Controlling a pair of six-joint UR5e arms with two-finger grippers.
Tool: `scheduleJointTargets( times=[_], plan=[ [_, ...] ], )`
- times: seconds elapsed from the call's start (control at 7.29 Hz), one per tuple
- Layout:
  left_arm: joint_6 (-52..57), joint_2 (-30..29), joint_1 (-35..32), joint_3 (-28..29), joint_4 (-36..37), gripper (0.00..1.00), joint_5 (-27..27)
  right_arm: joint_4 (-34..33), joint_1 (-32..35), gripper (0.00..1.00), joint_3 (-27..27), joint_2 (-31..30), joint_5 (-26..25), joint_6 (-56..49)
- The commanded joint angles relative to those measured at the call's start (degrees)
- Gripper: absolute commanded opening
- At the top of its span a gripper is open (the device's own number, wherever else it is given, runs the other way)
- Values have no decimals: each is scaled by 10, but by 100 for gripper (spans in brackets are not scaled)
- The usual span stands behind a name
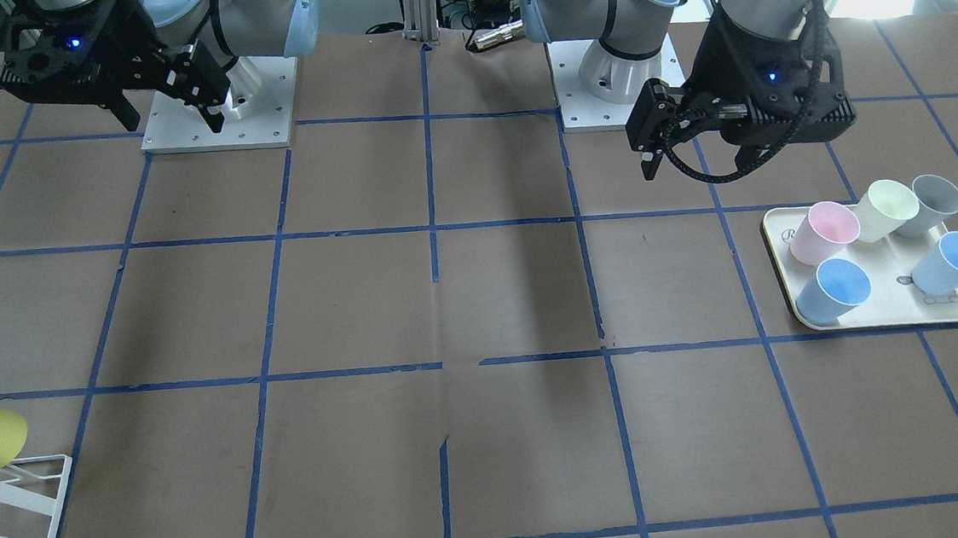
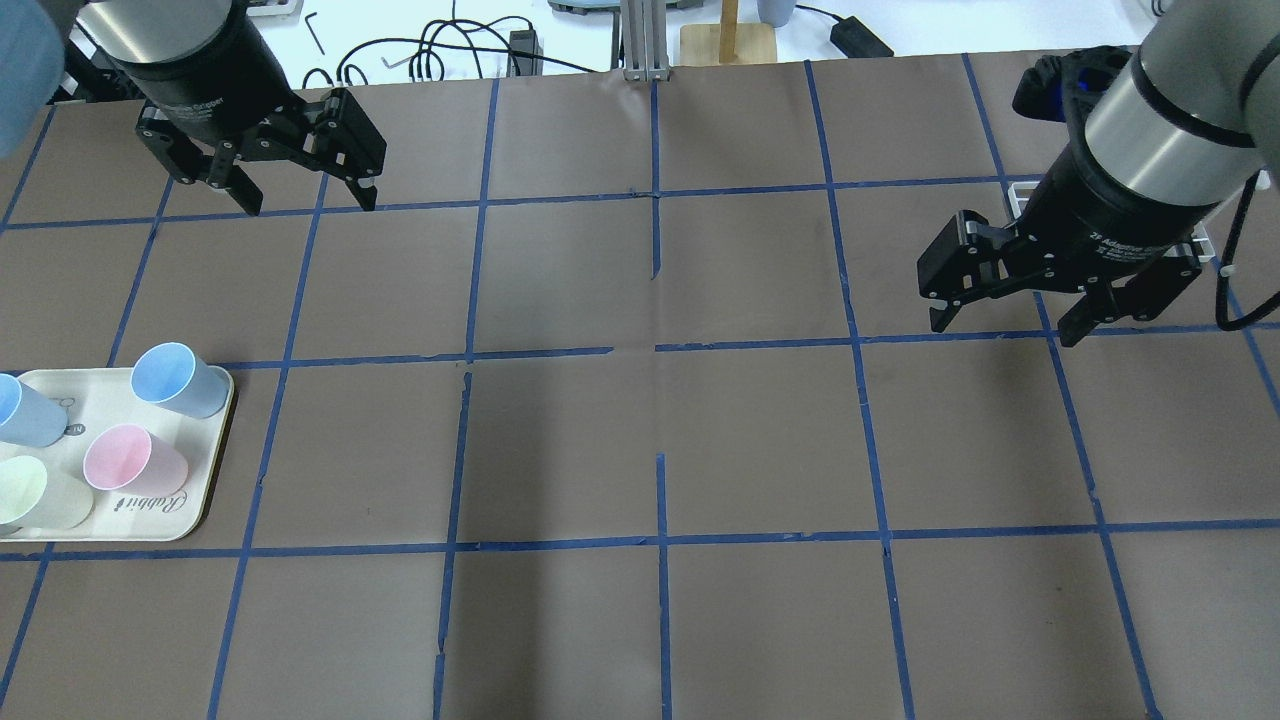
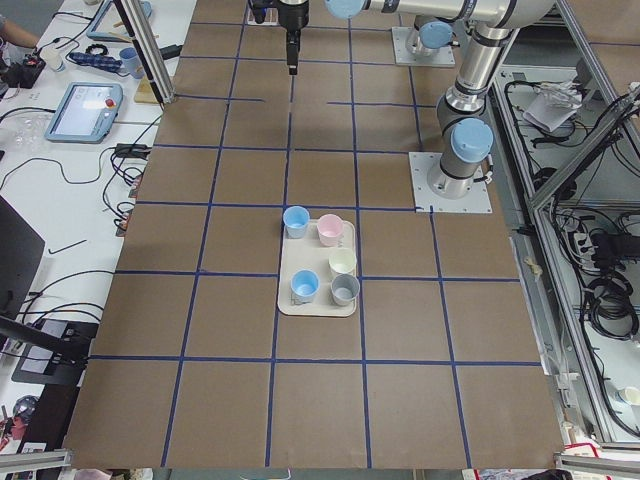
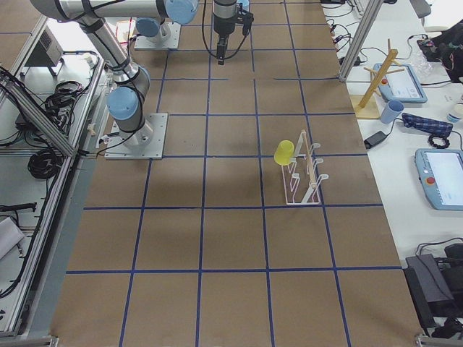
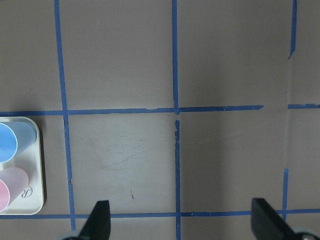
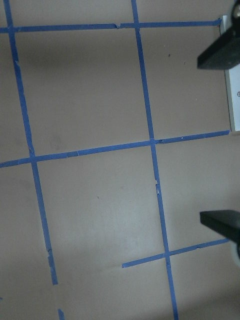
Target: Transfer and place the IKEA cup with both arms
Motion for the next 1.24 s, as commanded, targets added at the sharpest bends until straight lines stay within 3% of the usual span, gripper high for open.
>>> scheduleJointTargets(
  times=[0.0,1.1],
  plan=[
    [0,0,0,0,0,100,0,0,1,100,1,0,-4,-2],
    [-19,3,-6,-3,-6,100,-1,-6,0,100,1,4,-1,-11]
  ],
)
